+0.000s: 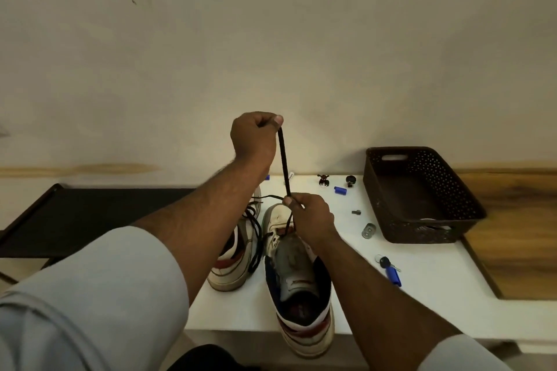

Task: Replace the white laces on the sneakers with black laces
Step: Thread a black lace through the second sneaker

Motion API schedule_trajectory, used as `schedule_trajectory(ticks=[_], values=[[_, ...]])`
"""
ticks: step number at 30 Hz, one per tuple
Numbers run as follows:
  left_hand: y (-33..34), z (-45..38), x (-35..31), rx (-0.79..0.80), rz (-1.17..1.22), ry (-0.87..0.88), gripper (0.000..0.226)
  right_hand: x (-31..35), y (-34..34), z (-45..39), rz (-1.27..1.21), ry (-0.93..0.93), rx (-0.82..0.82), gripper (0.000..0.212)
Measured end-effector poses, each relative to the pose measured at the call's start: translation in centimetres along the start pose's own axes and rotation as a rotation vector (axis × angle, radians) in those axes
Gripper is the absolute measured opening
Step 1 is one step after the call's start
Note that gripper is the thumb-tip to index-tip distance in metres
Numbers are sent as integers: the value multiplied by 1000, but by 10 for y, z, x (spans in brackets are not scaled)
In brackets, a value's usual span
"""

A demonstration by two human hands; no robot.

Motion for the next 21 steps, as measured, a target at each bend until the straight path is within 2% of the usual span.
schedule_trajectory(ticks=[3, 7, 8, 10, 12, 14, 17, 19, 21], values=[[-1, 3, 25, 124, -116, -123, 13, -4, 4, -5, -63, 90, 23, 24], [-10, 29, 77, 227, -407, -264, 35, -9, 4, -15, -212, 122, -34, 17], [-9, 38, 91, 310, -506, -256, 37, -10, 3, -18, -223, 126, -36, 21], [-3, 55, 117, 575, -709, -269, 42, -8, 0, -19, -228, 146, -38, 29], [0, 67, 134, 754, -767, -309, 56, -6, -6, -17, -234, 155, -40, 30], [1, 75, 142, 784, -728, -352, 75, -7, -12, -13, -227, 147, -47, 20], [3, 78, 150, 721, -624, -374, 96, -8, -21, -11, -228, 130, -66, 17], [6, 80, 149, 695, -497, -471, 82, -8, -23, -9, -233, 118, -66, 15], [11, 82, 147, 657, -418, -526, 49, -7, -25, -8, -236, 101, -60, 16]])
Point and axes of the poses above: each hand's wrist, its own z-axis away from the middle knuckle, its own y-axis out of the palm, x = y × z, the point moved 3 cm from there along -z, towards the middle knuckle, and after that the axes turned 3 degrees about -y, right-handed, at the moved point
